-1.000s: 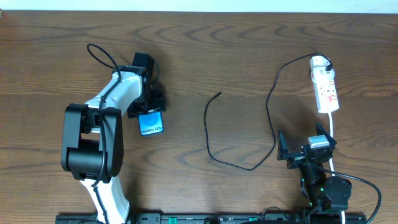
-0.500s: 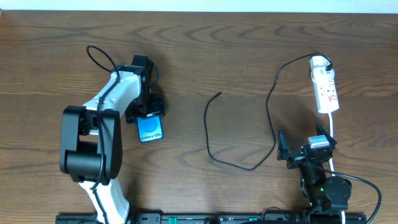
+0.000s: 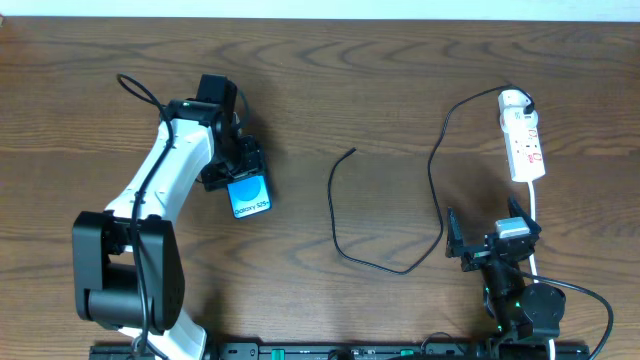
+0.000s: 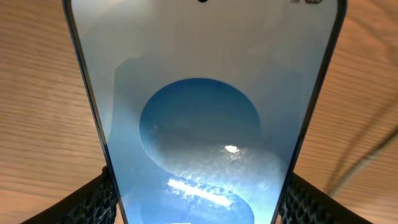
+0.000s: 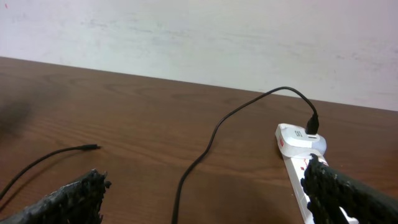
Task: Plug charger to phone and switch on socket
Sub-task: 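Carry the phone right toward the table center with the left gripper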
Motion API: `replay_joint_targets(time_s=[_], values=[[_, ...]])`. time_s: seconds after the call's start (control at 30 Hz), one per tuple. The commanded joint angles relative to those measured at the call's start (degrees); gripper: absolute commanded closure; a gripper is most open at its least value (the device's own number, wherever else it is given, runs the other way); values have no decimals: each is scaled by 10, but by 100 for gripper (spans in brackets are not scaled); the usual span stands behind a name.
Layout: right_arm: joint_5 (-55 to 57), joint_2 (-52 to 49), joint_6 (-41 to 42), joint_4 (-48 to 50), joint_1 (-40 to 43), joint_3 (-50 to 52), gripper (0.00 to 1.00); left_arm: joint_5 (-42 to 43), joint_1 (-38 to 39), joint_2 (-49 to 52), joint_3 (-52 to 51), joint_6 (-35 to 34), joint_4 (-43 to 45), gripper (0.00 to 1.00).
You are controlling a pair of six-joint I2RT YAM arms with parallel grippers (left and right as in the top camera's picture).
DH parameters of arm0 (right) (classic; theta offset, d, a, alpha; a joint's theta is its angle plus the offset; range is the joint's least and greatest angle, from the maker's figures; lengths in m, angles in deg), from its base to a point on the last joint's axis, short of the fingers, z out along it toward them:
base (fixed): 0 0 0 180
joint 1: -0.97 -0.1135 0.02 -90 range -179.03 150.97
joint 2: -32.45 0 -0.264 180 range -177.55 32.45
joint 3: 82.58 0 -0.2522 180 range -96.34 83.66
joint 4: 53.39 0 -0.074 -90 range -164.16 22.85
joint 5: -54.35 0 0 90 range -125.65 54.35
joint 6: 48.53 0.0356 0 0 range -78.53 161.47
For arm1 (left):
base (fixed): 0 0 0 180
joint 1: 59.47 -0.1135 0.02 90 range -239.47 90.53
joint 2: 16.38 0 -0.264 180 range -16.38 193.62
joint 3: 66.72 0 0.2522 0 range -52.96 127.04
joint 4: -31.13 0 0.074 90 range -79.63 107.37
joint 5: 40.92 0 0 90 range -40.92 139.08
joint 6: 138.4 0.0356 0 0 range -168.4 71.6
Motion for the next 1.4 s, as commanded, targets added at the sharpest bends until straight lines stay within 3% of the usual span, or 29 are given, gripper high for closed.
replay_joint_targets(time_s=[0.0,0.5,0.87,1.37], values=[[5,3,7,-2,-4,1,1,50,-3,-23,12,-34,-3,36],[5,3,7,-2,-4,1,1,165,-3,-23,12,-165,-2,36],[5,3,7,-2,-4,1,1,267,-16,-23,12,-210,6,36],[5,3,7,-2,-4,1,1,341,-37,-23,12,-240,6,36]])
